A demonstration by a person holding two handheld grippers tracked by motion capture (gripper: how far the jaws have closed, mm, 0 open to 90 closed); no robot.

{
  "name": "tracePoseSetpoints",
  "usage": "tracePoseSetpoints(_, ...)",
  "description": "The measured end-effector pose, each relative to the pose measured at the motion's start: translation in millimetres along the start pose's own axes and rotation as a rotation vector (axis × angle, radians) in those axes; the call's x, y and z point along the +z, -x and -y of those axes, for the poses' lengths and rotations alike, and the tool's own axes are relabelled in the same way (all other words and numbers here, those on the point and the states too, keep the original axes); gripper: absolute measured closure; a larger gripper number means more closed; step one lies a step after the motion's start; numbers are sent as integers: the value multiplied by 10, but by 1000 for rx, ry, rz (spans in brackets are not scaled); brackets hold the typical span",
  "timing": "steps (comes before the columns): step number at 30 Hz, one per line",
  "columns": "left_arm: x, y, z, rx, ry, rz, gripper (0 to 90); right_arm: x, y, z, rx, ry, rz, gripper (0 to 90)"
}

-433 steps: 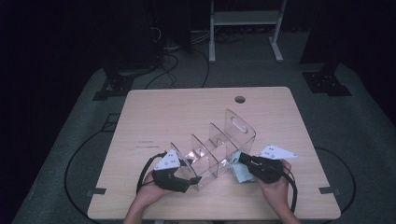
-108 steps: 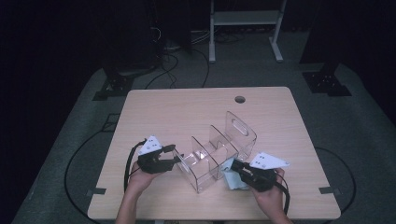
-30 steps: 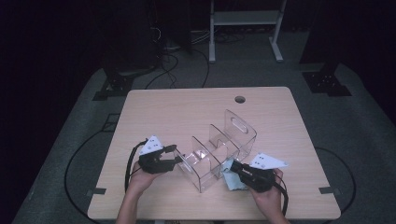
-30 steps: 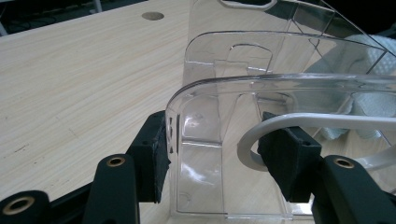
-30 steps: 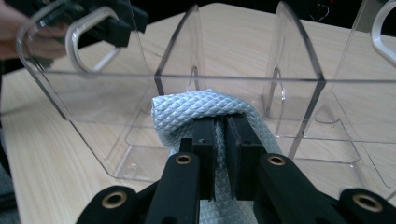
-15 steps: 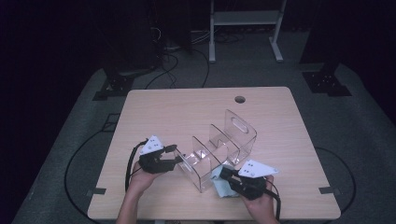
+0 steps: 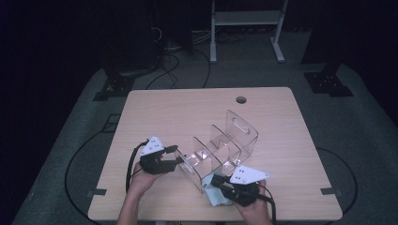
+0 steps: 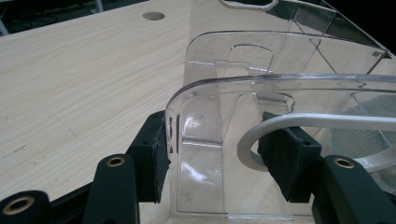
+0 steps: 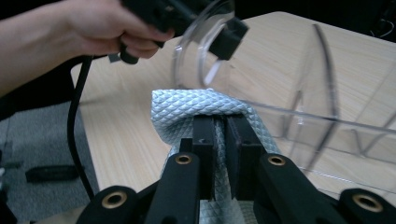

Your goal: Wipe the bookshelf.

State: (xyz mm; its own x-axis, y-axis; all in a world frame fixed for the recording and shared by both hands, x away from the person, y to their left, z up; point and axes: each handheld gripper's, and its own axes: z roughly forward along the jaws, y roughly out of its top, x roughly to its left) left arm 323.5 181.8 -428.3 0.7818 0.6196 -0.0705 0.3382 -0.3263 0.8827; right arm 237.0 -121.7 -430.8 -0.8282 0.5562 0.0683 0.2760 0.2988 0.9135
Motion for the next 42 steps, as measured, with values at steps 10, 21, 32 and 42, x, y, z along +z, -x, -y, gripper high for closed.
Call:
tracePoseSetpoints(10,1,1,1,1,0,-2,446,47,-103,-27,-10,2,-33,825)
tracePoseSetpoints(21,5,5,-1,3,0,-2,446,78,-128,-19,-11,1,-45,825)
tracePoseSetpoints(32,11,8,-3,-2,5,-1,446,-16,86,67,41,-2,24,825)
tracePoseSetpoints(42,8,11,-3,0,3,1,446,-75,210,100,58,-3,50,824)
